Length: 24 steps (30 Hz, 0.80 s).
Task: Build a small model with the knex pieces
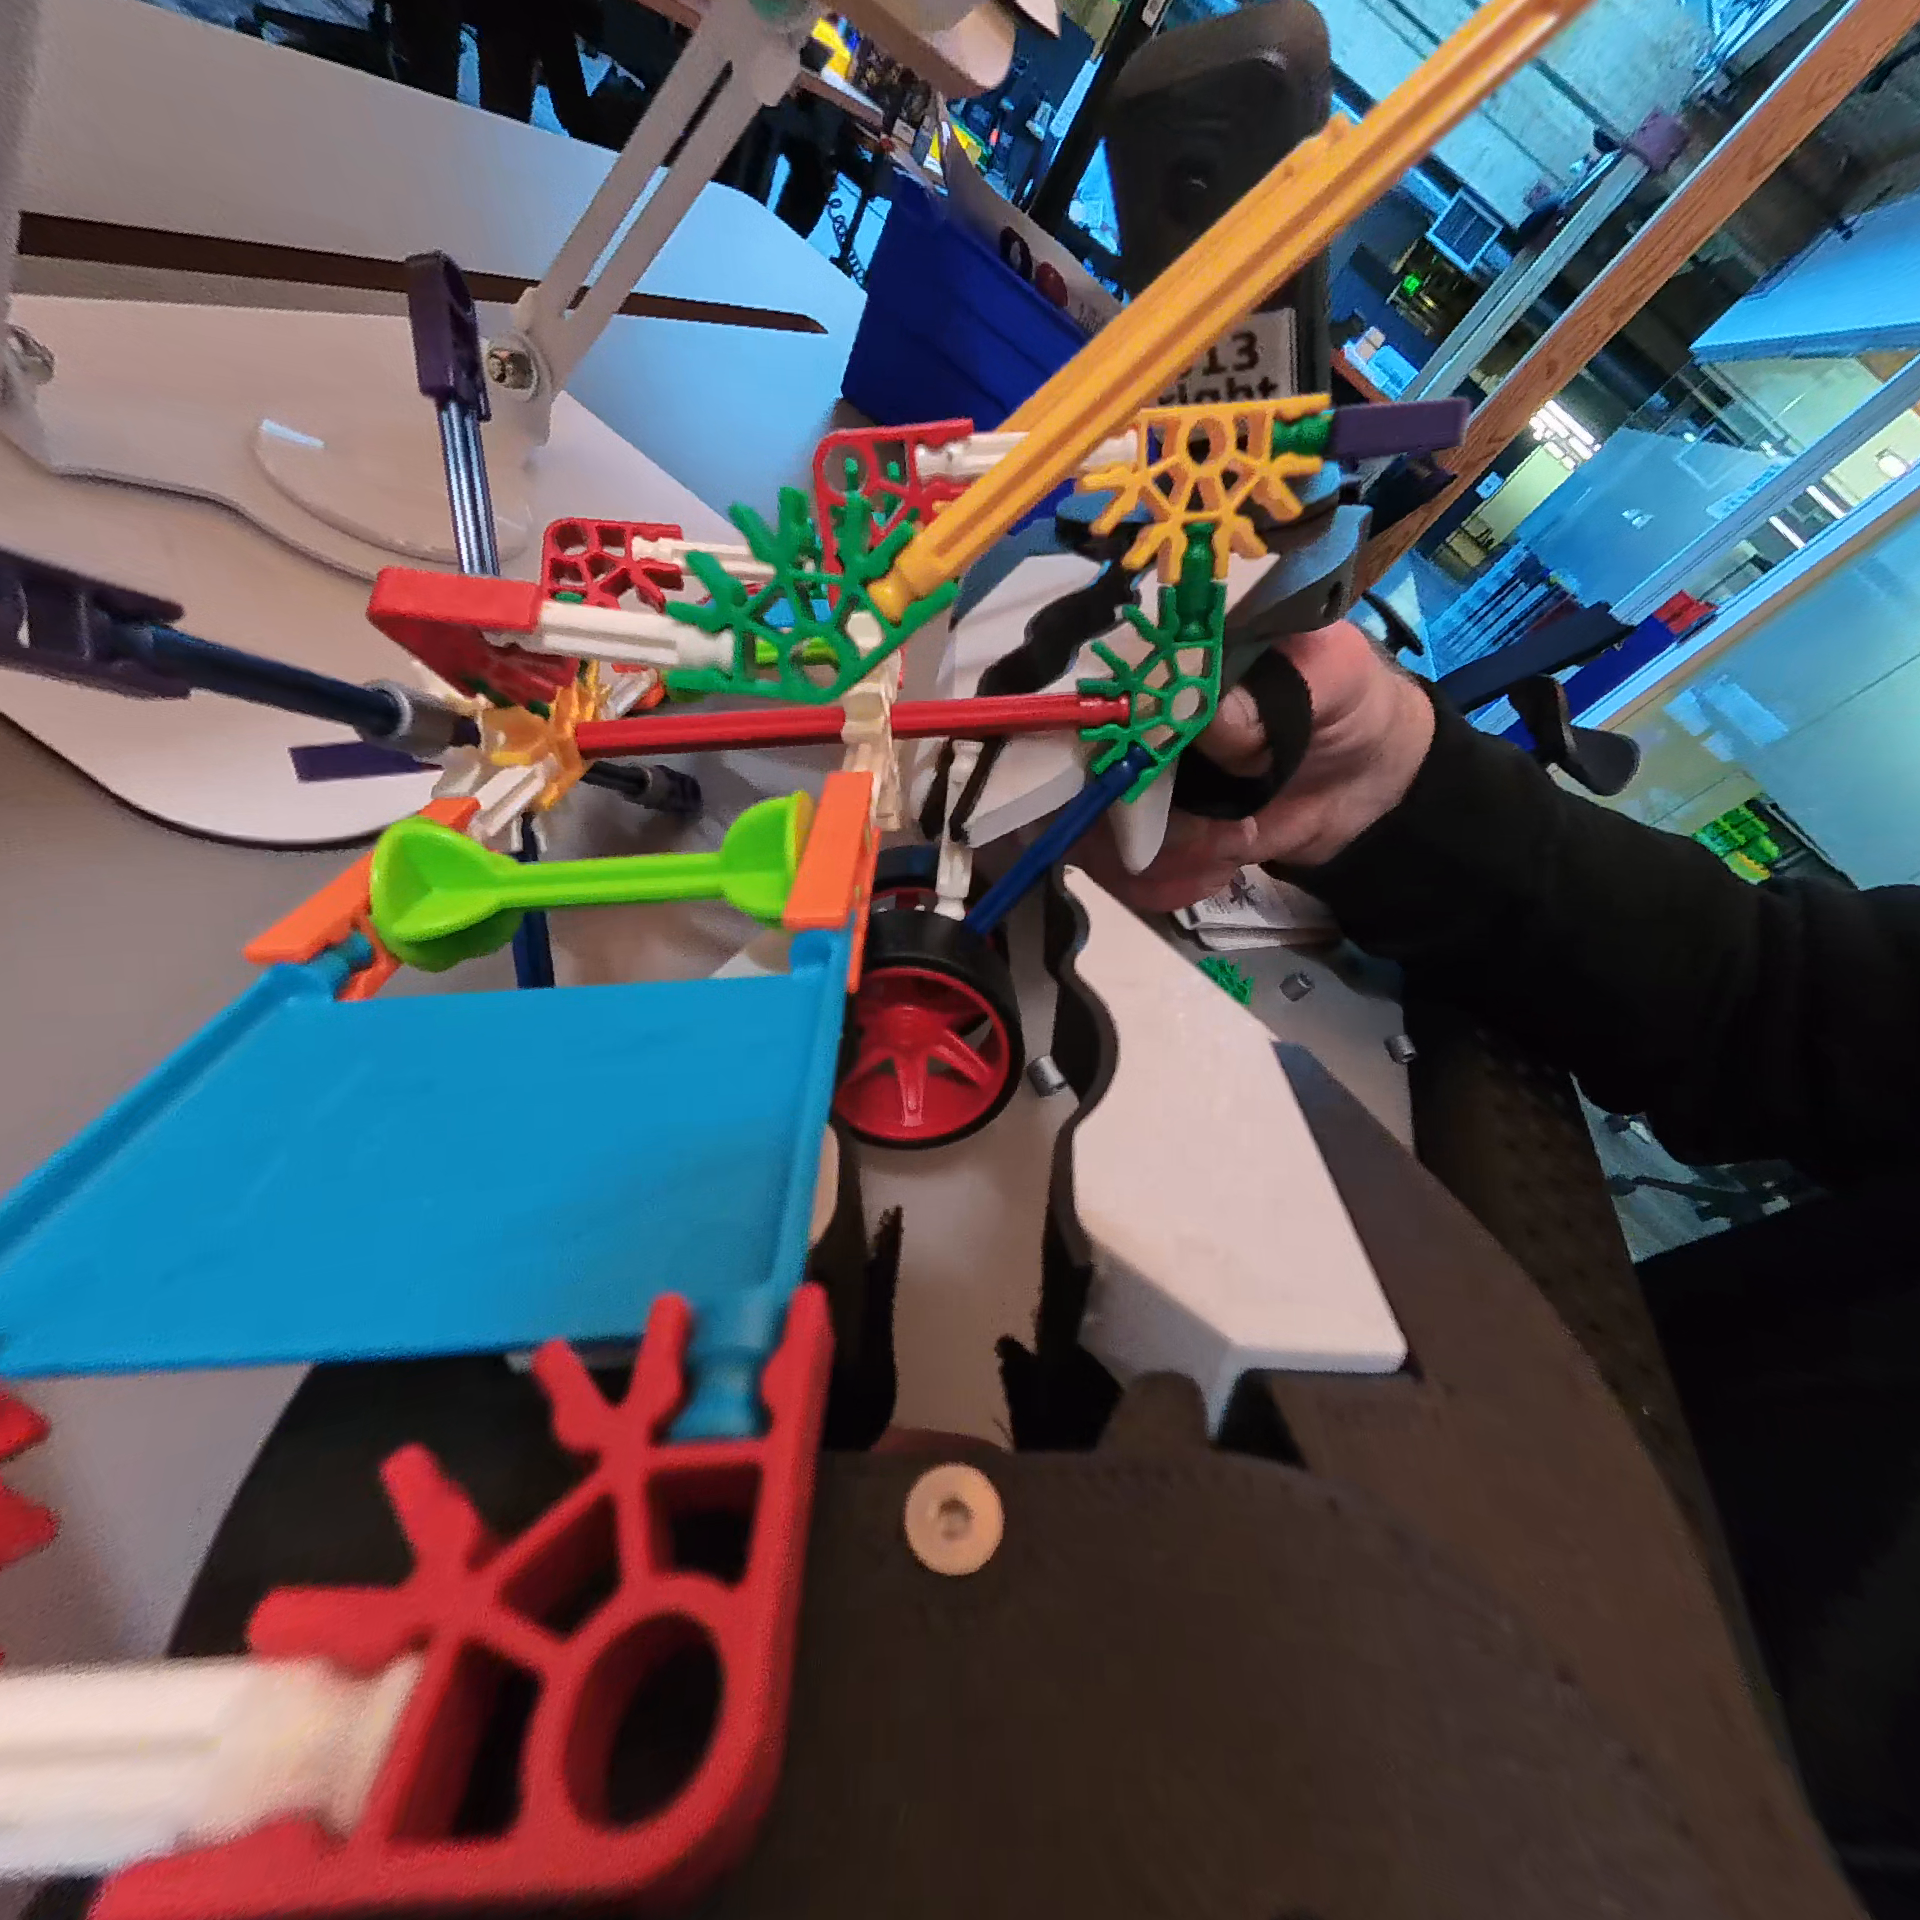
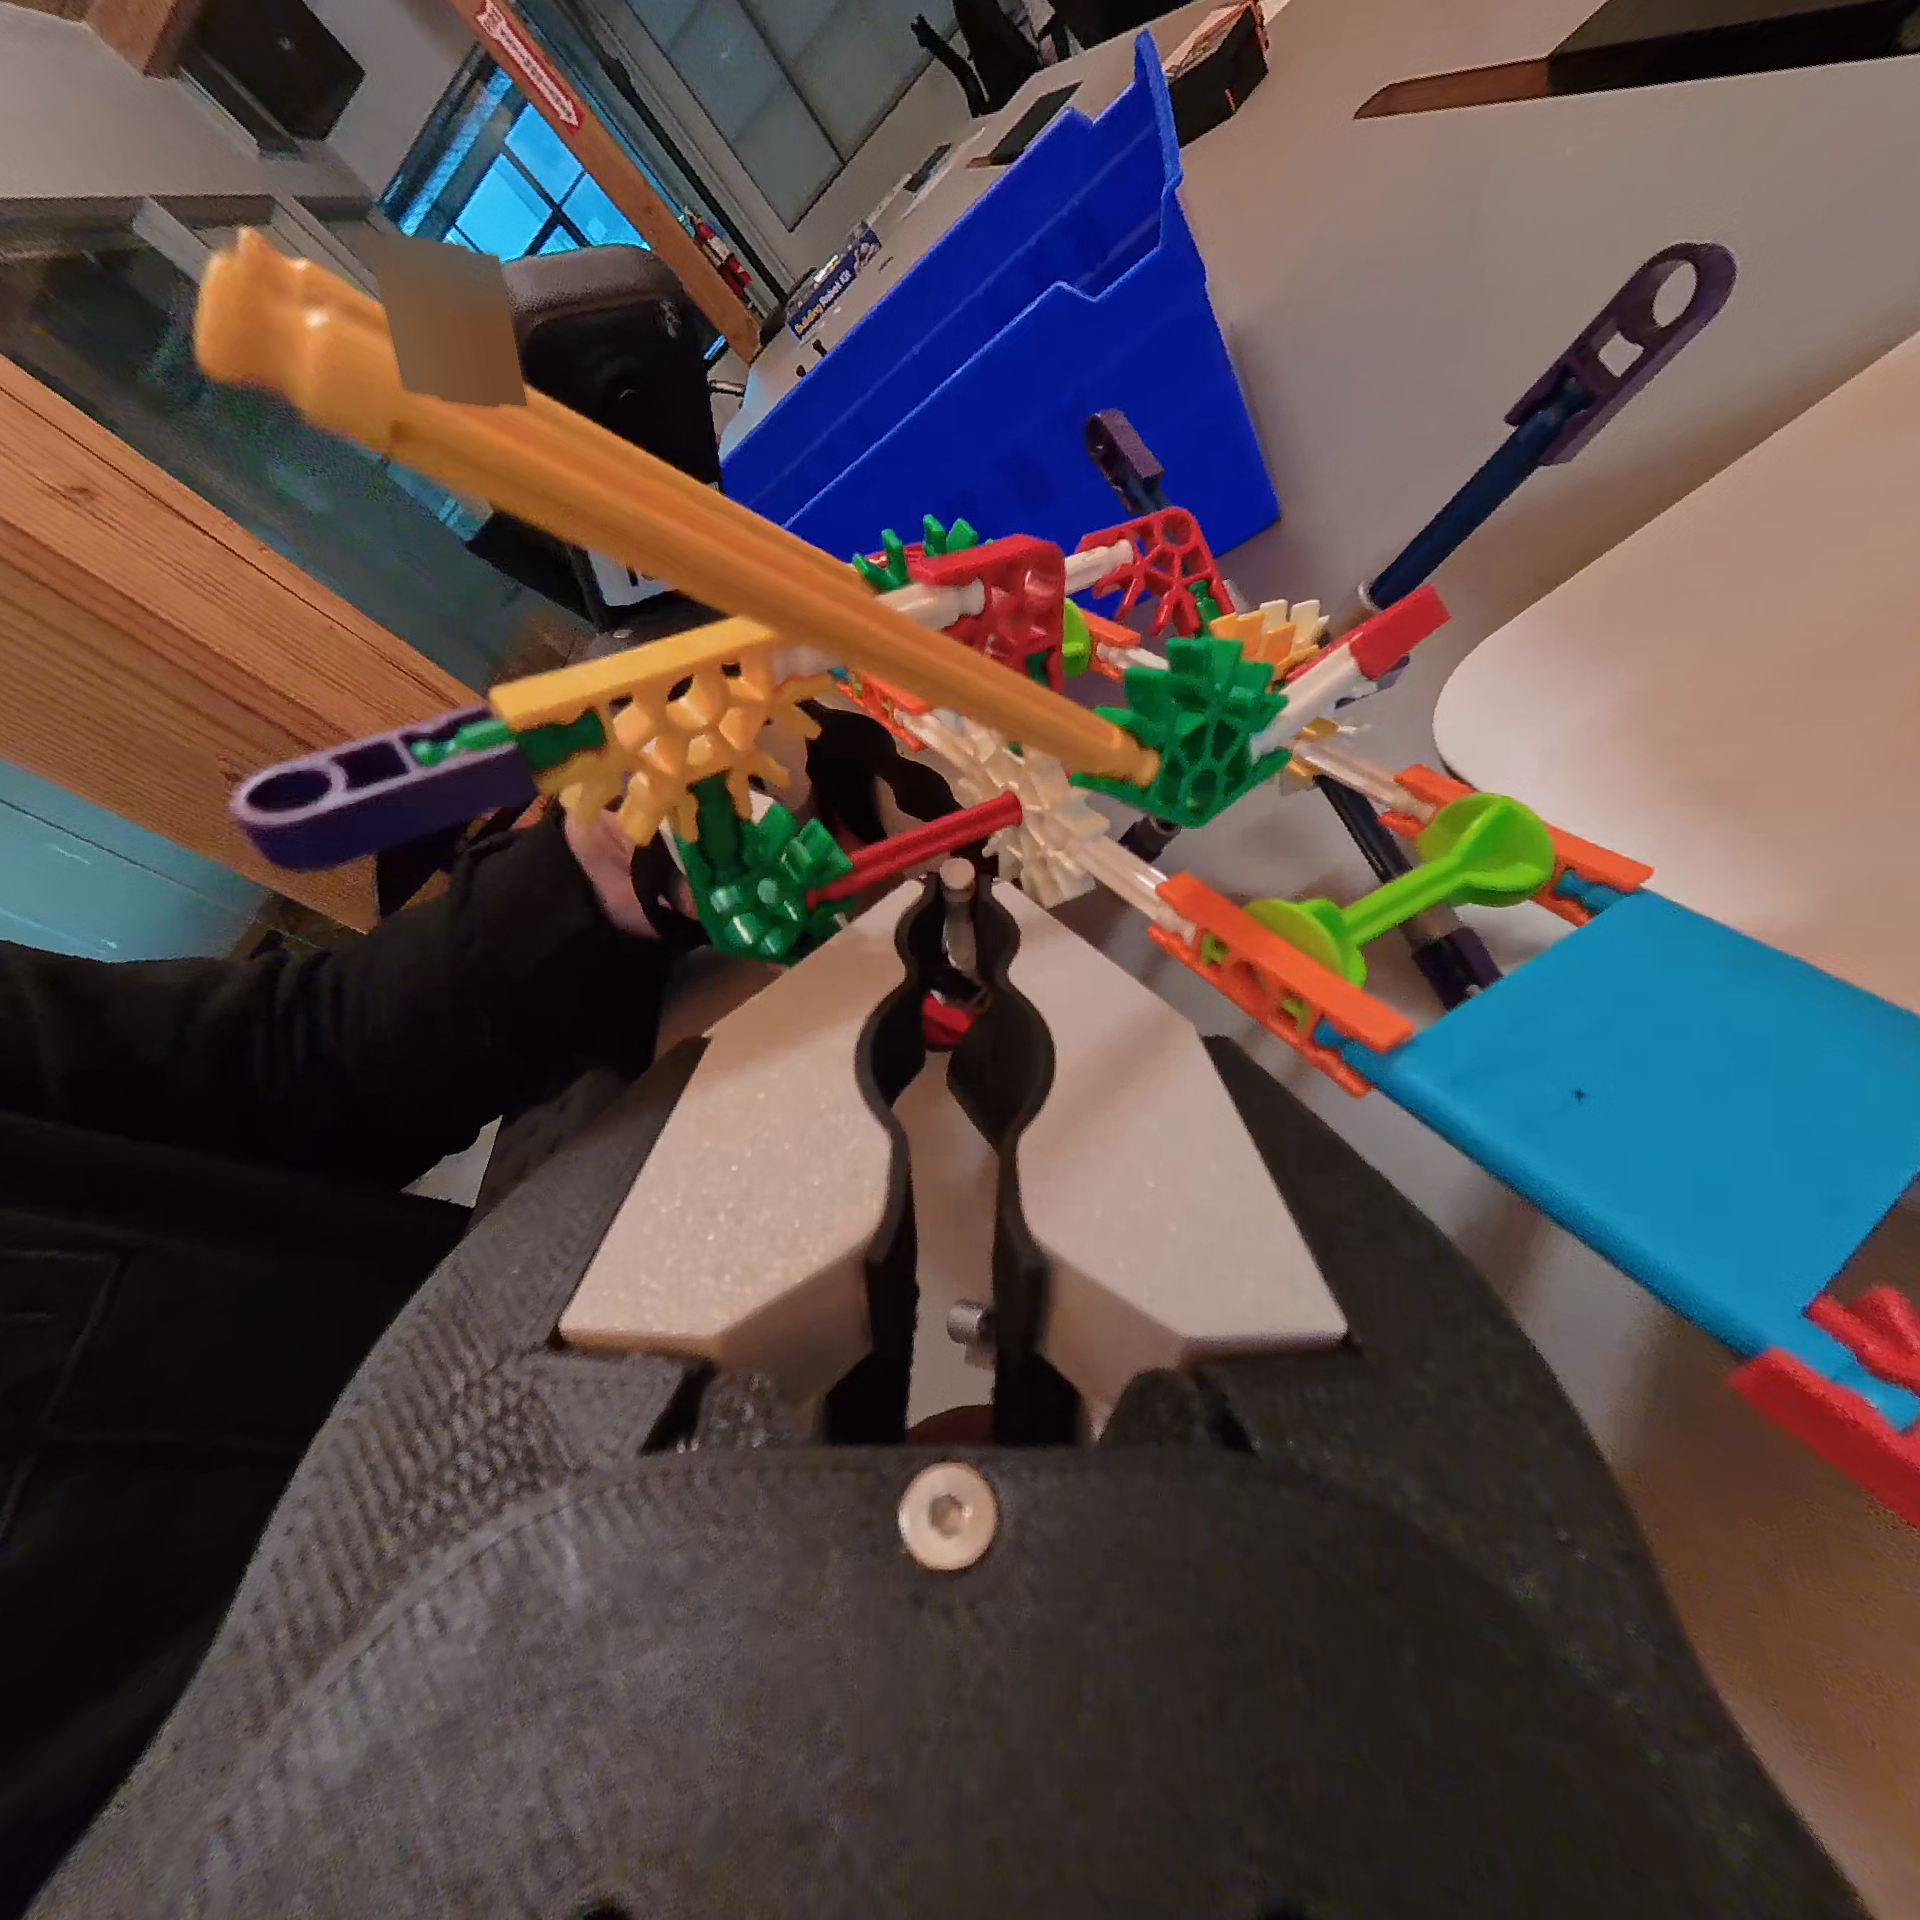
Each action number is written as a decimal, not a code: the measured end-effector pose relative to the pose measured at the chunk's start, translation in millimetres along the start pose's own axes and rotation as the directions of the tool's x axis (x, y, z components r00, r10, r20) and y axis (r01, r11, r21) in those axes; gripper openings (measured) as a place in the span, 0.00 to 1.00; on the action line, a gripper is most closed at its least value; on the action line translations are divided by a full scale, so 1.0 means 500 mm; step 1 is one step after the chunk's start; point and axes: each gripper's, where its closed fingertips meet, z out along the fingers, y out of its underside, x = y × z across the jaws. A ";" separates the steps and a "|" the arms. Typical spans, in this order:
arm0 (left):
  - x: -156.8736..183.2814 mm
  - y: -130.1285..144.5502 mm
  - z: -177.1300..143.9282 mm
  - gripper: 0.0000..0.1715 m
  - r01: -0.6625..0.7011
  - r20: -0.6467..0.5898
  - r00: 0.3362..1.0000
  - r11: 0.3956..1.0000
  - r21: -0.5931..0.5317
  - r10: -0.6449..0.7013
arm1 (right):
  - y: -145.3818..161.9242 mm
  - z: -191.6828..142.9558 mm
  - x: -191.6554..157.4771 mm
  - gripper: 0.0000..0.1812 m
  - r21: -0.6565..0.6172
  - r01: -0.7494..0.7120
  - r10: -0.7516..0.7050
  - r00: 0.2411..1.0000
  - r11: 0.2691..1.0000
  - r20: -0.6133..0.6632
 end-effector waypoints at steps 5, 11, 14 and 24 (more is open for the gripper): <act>0.008 -0.002 -0.002 0.11 0.003 -0.031 1.000 1.000 0.008 -0.003 | -0.002 0.000 0.001 0.01 0.014 -0.011 0.011 1.000 1.000 0.005; 0.011 -0.013 -0.006 0.08 0.039 -0.067 0.997 0.998 0.044 -0.036 | -0.013 -0.002 -0.004 0.01 0.058 -0.033 0.030 0.999 0.998 0.041; 0.013 -0.015 -0.008 0.08 0.046 -0.080 0.996 0.998 0.053 -0.042 | -0.016 -0.003 -0.008 0.01 0.075 -0.044 0.039 0.997 0.996 0.064; 0.010 -0.036 -0.018 0.09 0.159 -0.138 0.980 0.981 0.115 -0.142 | -0.023 -0.006 -0.011 0.01 0.106 -0.053 0.044 0.995 0.993 0.089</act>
